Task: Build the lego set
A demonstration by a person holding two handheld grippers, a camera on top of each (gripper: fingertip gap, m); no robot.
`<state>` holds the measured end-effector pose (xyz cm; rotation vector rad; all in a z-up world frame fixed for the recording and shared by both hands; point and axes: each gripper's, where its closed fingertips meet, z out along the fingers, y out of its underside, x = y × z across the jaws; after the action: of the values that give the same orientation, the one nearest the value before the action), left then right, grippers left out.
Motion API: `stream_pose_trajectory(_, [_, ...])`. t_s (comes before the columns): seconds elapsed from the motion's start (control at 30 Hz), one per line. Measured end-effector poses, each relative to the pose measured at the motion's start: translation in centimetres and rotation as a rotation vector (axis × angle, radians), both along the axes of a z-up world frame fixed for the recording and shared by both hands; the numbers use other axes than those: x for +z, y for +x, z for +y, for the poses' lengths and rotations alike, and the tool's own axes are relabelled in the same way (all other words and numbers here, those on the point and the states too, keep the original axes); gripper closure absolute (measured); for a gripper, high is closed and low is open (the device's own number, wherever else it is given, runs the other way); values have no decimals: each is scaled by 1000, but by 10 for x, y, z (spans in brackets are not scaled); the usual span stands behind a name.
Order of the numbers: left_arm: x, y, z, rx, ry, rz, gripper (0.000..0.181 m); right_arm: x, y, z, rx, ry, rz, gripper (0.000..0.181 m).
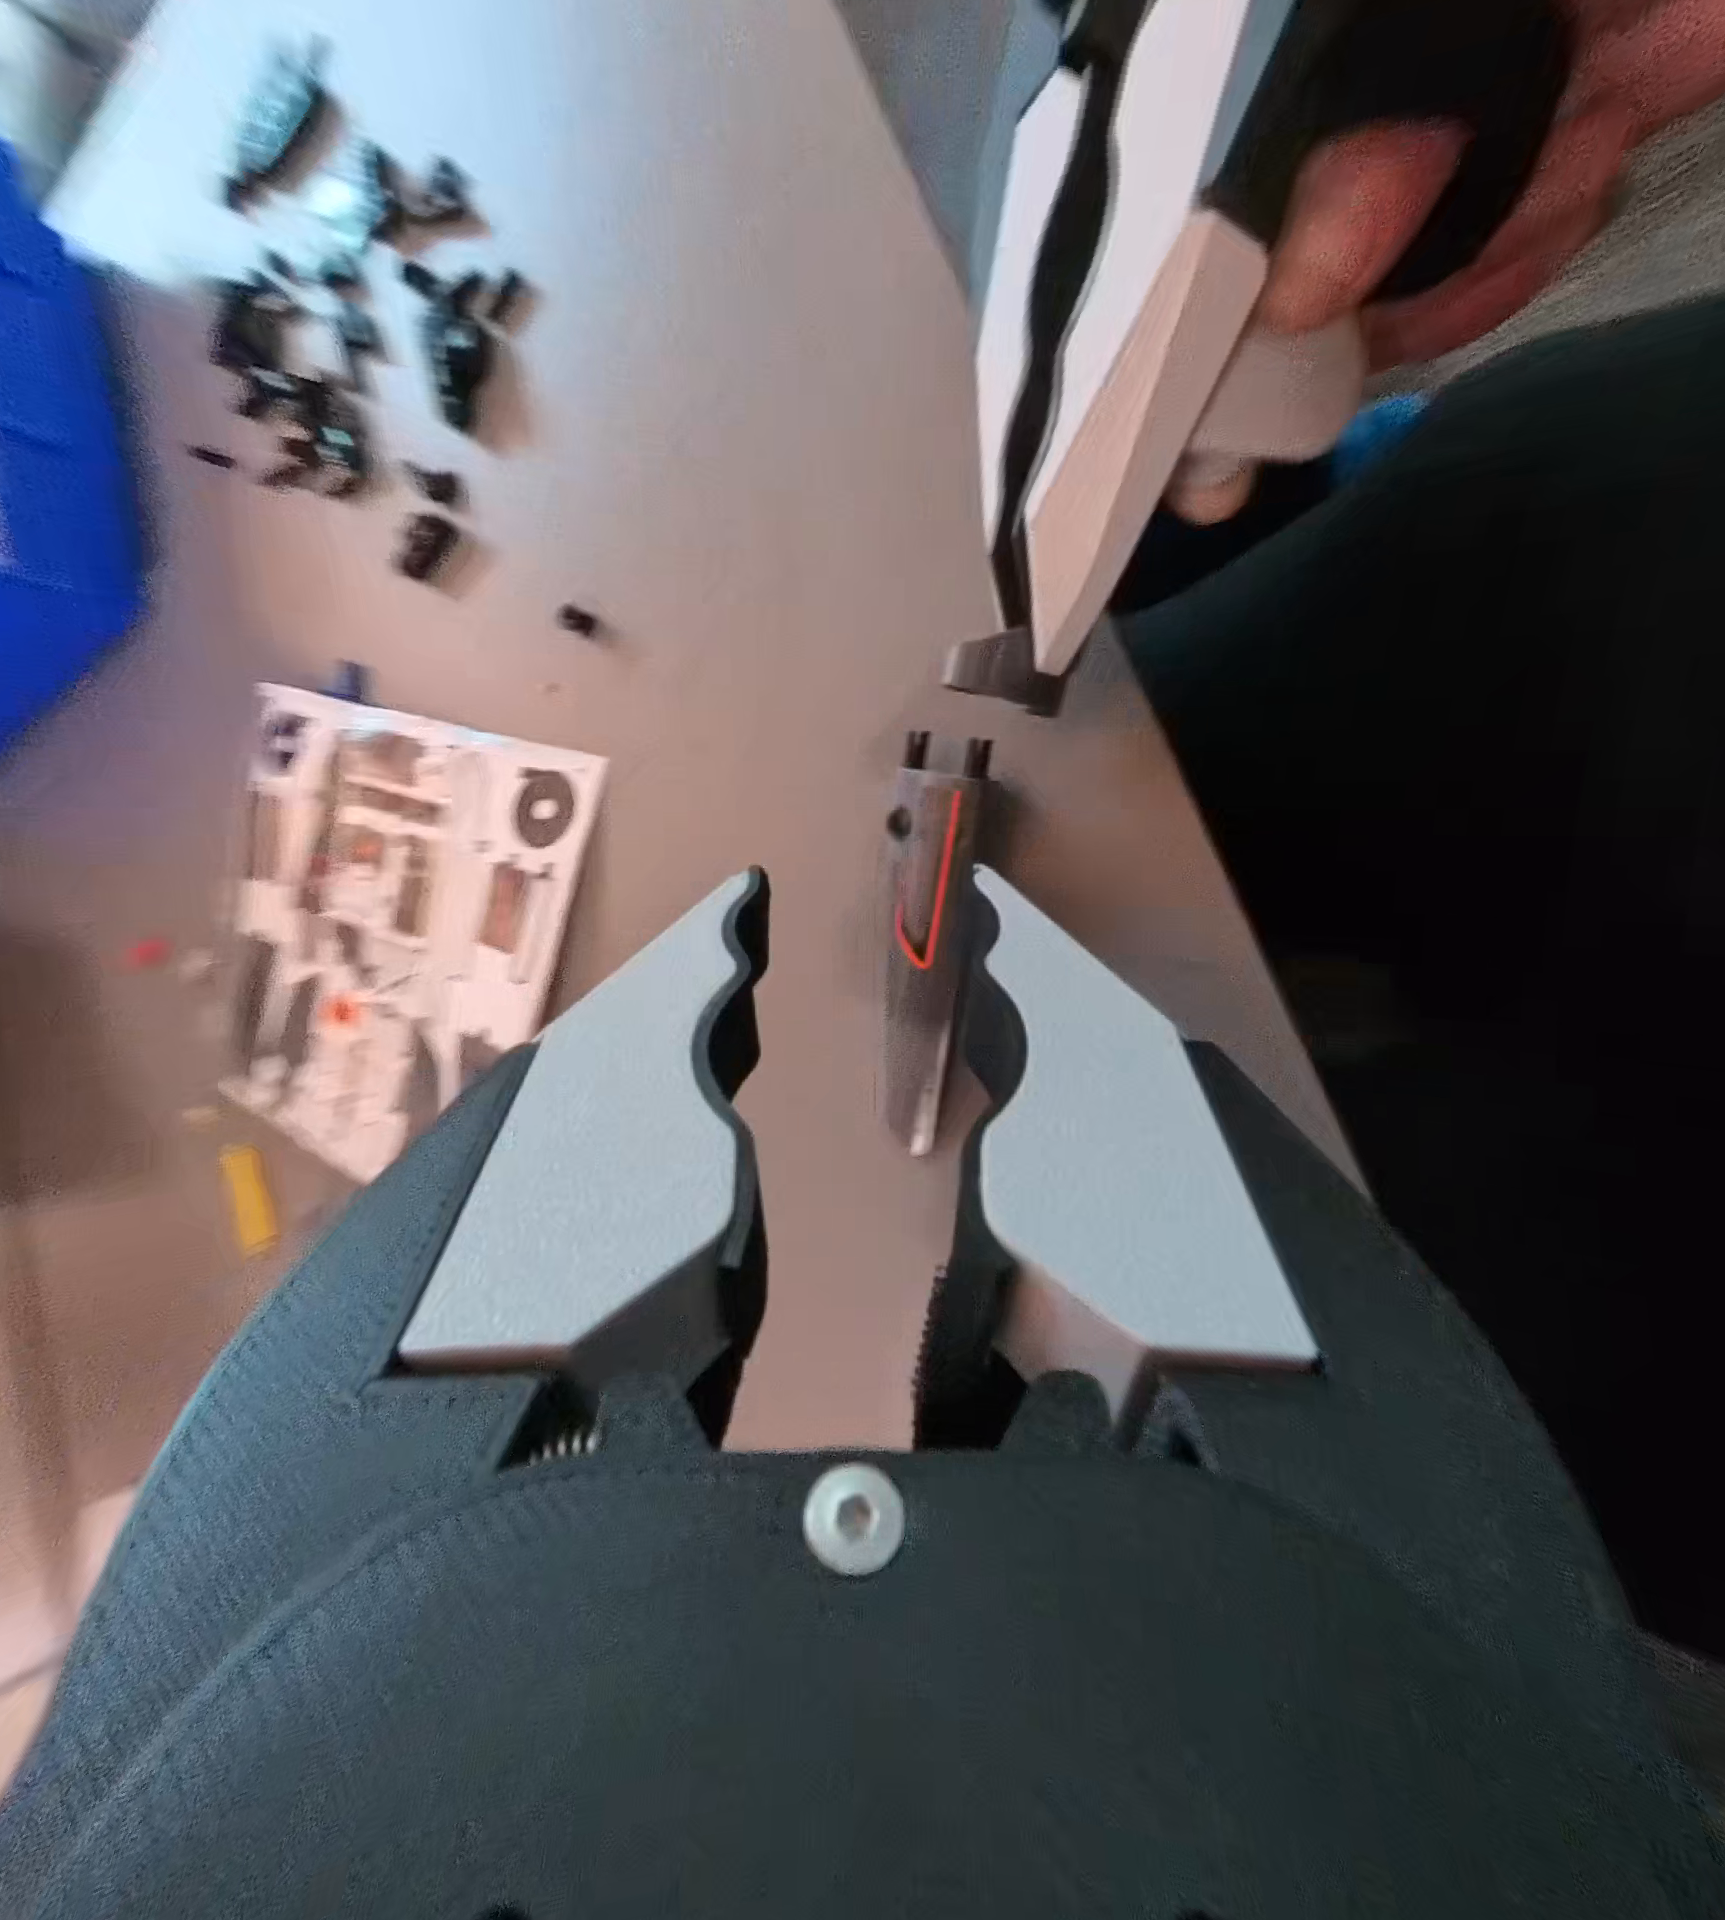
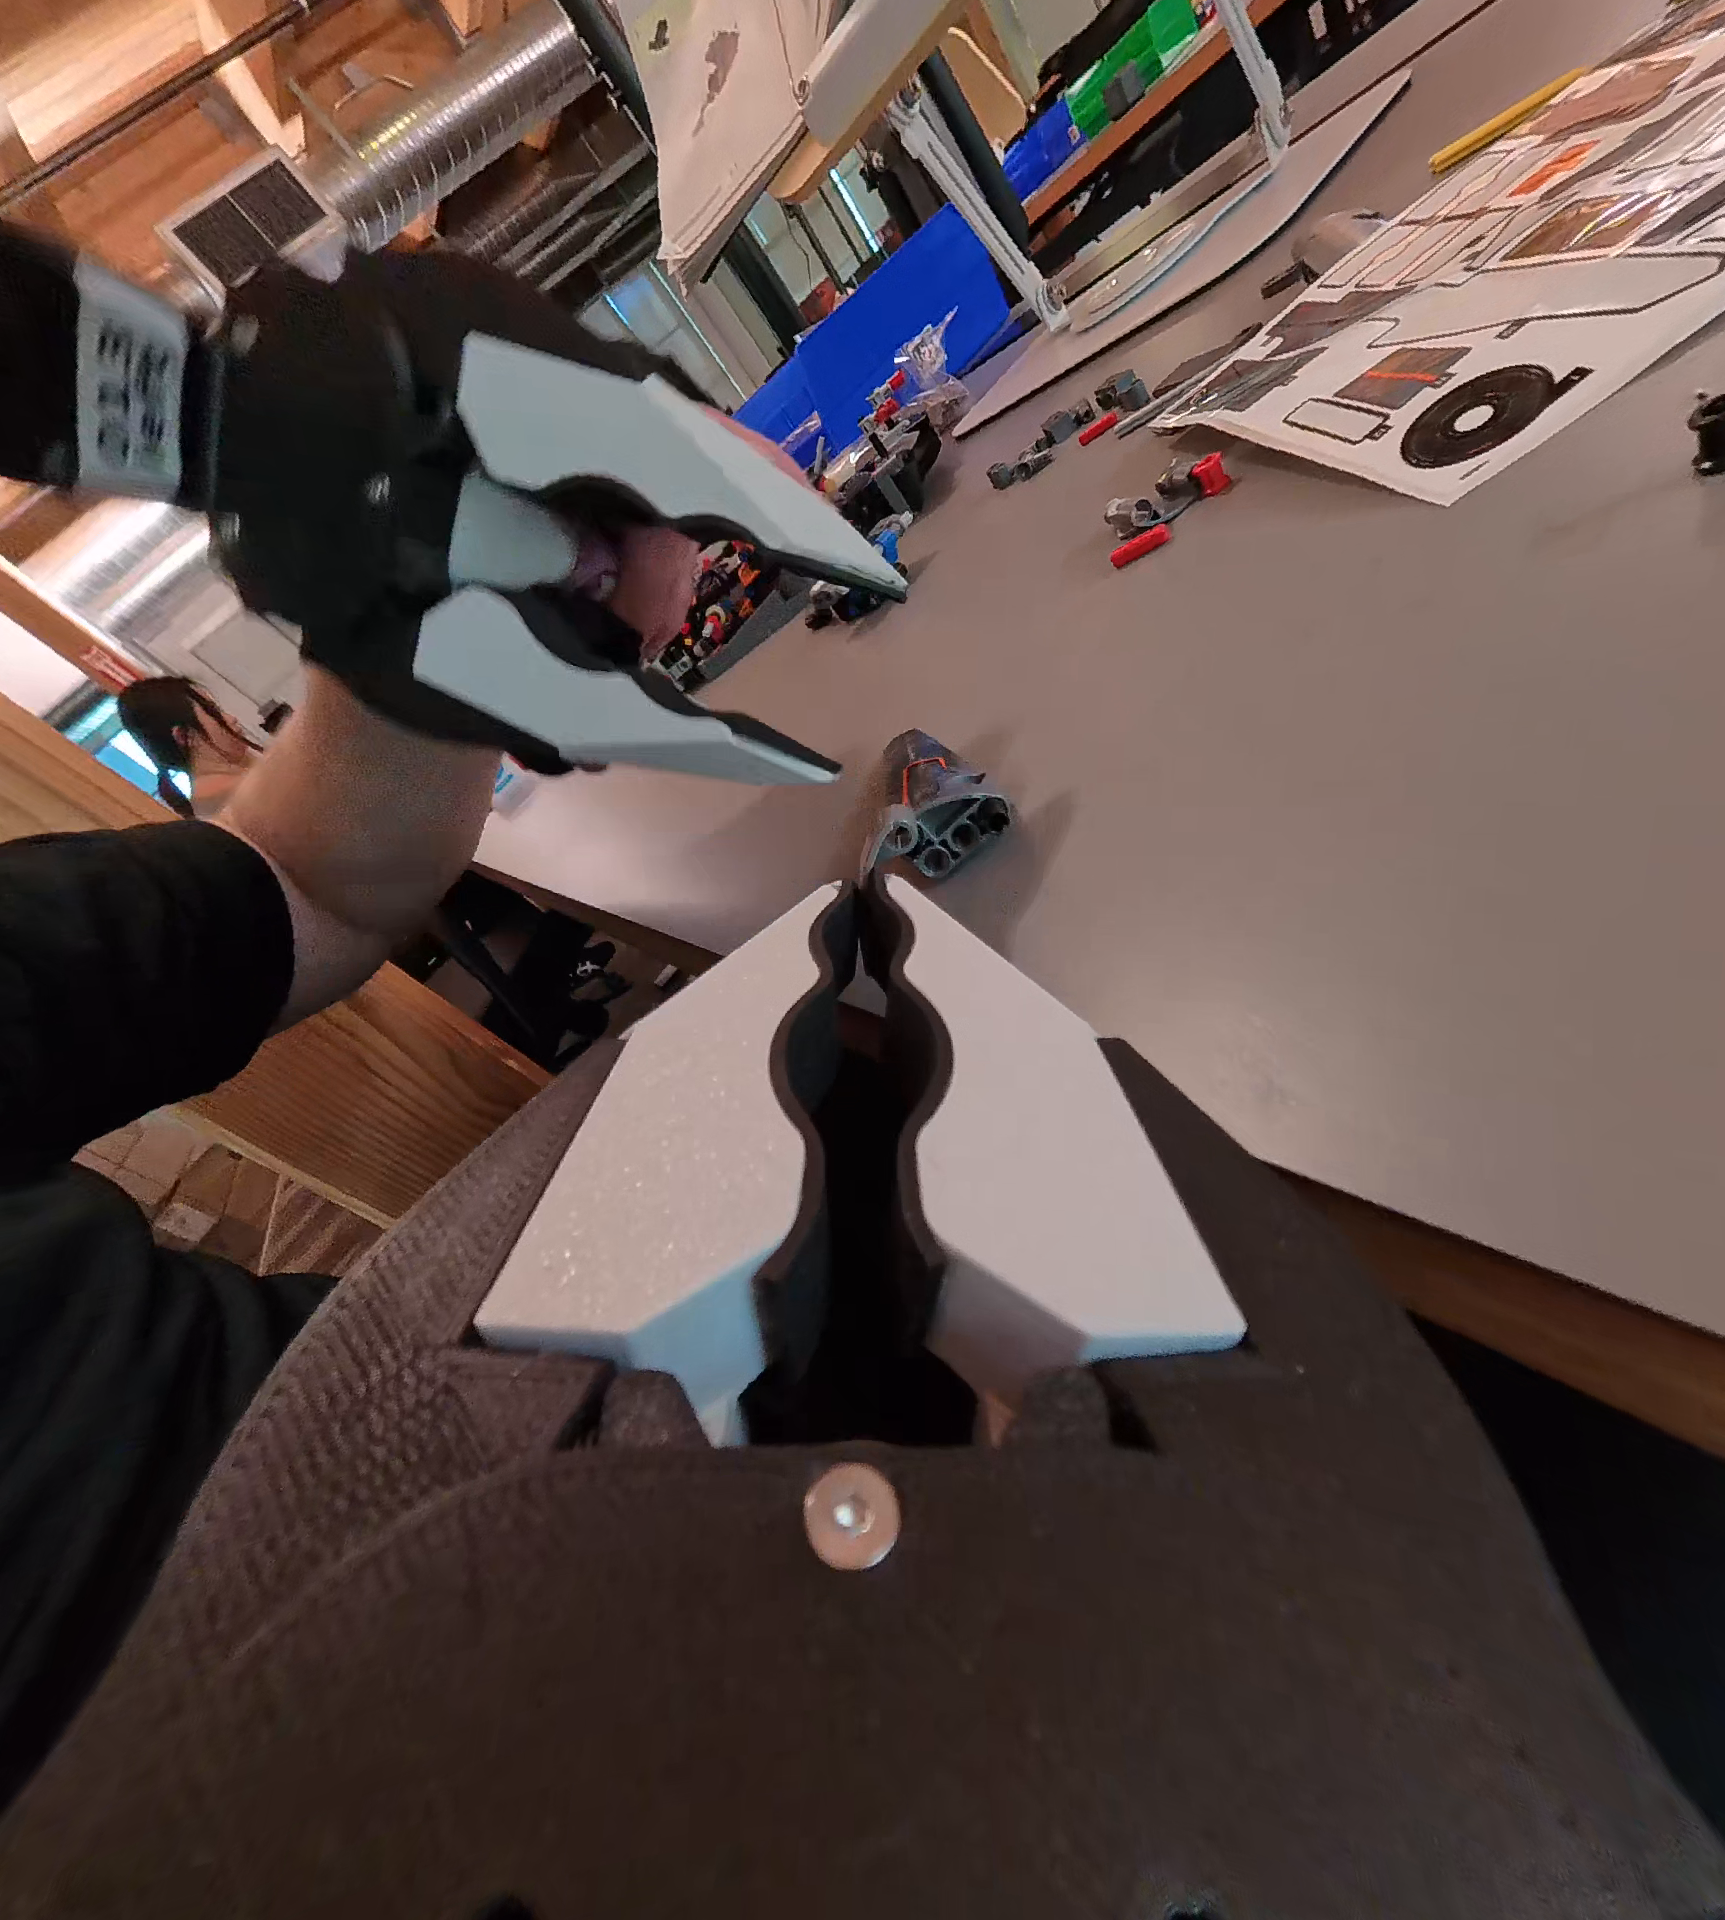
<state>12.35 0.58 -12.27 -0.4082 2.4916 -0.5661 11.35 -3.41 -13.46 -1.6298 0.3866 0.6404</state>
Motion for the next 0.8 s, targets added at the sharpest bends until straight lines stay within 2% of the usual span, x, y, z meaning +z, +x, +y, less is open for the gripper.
stream_pose_trajectory(0.1, [2, 7, 0, -27, -121, 182, 158, 0, 1, -3, -3, 16, 13, 181])
stream_pose_trajectory(0.17, [-7, 5, 3, -31, -176, 353, 158, 0, 1, -4, -1, 25, 22, 181])
stream_pose_trajectory(0.23, [-15, 4, 3, -43, -212, 455, 160, 0, 1, -4, 1, 29, 26, 181])
stream_pose_trajectory(0.43, [-25, 8, -3, -64, -213, 489, 168, -1, 2, -5, 11, 36, 35, 181])
stream_pose_trajectory(0.57, [-24, 9, -3, -65, -208, 475, 168, 0, 2, -3, 25, 47, 38, 181])
stream_pose_trajectory(0.73, [-14, 1, -9, -98, -314, 553, 163, 0, 0, 0, 38, 53, 49, 181])
stream_pose_trajectory(0.8, [-18, -2, -10, -105, -302, 589, 162, 0, -1, 1, 42, 53, 52, 181])
